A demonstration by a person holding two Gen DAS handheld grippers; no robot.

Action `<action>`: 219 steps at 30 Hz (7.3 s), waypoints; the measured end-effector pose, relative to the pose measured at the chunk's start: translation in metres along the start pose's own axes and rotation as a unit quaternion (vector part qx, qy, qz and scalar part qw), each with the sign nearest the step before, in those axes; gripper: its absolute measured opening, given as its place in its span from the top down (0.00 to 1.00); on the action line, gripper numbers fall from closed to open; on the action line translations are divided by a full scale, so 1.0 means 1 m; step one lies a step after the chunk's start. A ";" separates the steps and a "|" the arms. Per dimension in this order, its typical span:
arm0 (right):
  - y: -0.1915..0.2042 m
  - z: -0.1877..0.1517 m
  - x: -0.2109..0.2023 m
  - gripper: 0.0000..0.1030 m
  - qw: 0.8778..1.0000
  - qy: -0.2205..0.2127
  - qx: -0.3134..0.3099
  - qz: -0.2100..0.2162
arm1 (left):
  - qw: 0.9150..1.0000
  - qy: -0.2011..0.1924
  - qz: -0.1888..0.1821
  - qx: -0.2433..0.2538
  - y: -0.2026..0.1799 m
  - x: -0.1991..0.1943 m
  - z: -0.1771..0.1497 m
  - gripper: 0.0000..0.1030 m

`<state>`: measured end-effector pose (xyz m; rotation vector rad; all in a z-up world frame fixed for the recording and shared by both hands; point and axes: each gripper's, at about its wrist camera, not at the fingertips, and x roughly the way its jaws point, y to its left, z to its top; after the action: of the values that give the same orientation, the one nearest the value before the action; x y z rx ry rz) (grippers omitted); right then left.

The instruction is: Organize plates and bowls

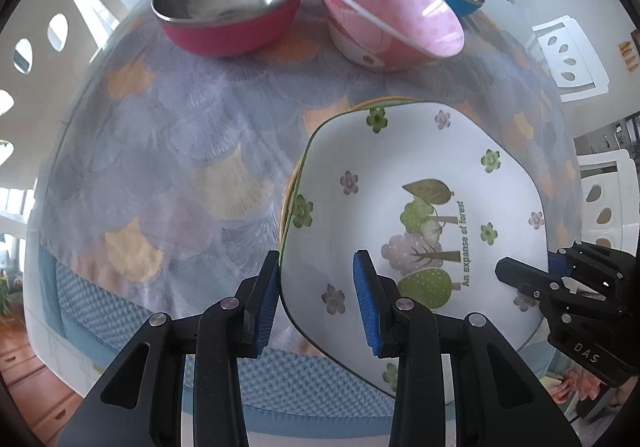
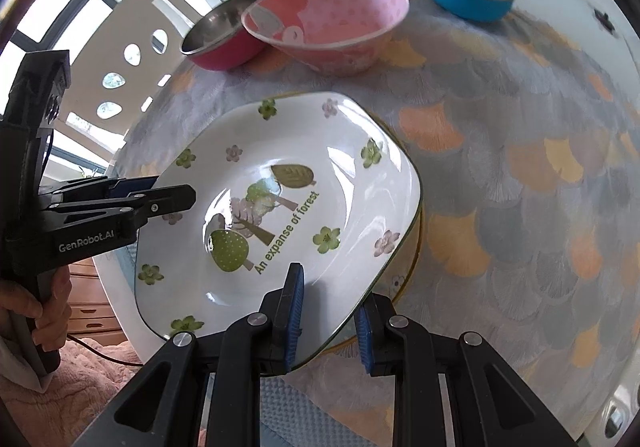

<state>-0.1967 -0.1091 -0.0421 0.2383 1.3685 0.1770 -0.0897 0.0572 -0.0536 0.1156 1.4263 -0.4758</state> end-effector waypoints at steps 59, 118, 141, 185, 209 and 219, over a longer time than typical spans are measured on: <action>-0.003 0.069 -0.111 0.78 0.993 -0.025 0.108 -0.043 | 0.998 -0.029 0.005 0.059 0.061 -0.099 0.114 0.65; -0.064 0.347 0.084 0.38 0.980 0.017 0.199 -0.028 | 0.995 0.012 0.056 0.076 0.065 0.067 0.337 0.32; -0.057 0.357 0.118 0.47 0.985 0.002 0.168 -0.028 | 0.997 -0.020 0.046 0.059 0.072 0.072 0.340 0.23; -0.029 0.336 -0.009 0.82 0.986 -0.110 0.121 0.037 | 0.993 -0.083 -0.008 0.082 0.048 -0.034 0.319 0.73; -0.042 0.218 -0.070 0.82 0.970 -0.131 0.193 0.065 | 0.988 -0.083 -0.012 0.131 -0.016 -0.083 0.233 0.73; -0.047 0.158 -0.070 0.82 0.966 -0.118 0.217 0.073 | 0.987 -0.055 -0.013 0.148 -0.035 -0.074 0.184 0.73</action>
<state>-0.0554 -0.1828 0.0401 0.7067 1.1391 -0.0329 0.0613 -0.0221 0.0537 0.3046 1.2429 -0.7047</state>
